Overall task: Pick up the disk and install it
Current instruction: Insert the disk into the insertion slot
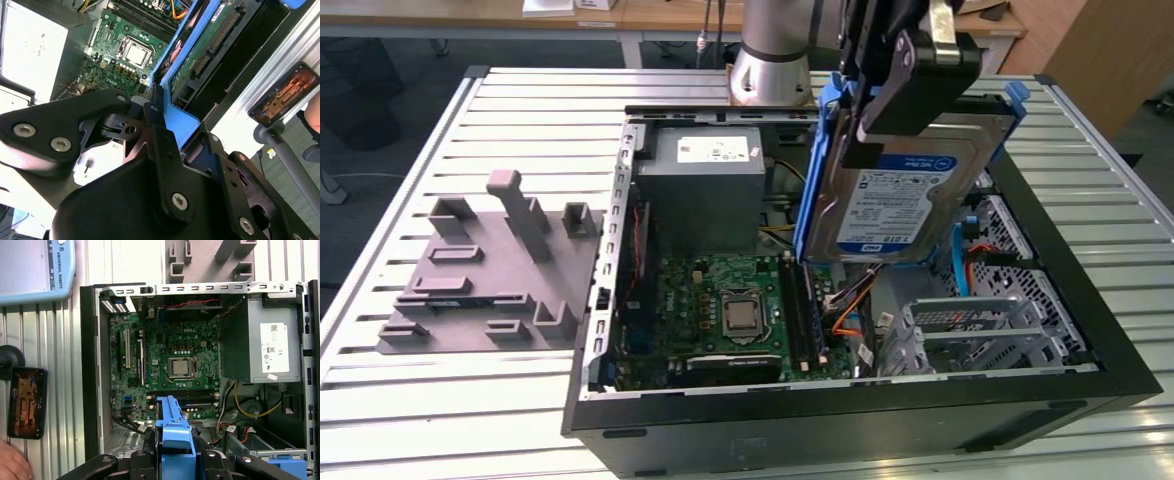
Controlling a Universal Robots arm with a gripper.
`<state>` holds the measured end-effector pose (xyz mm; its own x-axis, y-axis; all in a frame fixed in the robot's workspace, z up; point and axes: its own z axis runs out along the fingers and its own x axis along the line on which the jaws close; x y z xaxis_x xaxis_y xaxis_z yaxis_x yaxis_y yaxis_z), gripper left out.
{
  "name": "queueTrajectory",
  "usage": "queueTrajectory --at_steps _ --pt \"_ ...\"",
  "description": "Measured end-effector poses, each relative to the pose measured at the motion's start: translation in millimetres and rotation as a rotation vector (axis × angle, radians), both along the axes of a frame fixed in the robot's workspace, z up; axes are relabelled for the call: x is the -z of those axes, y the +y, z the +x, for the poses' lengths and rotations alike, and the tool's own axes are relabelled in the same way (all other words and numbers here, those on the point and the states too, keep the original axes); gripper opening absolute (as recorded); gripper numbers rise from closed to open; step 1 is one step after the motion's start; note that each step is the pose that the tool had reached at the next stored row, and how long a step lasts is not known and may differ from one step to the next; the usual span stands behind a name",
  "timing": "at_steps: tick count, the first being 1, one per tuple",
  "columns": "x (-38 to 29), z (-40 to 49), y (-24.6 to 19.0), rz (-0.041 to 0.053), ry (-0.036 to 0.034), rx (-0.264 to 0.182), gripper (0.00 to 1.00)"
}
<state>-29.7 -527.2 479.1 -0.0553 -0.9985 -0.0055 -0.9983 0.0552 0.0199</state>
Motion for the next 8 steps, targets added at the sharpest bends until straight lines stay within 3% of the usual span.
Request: queueTrajectory --at_steps 8 --pt "0.0 0.0 -1.8 0.0 0.0 0.0 0.37"
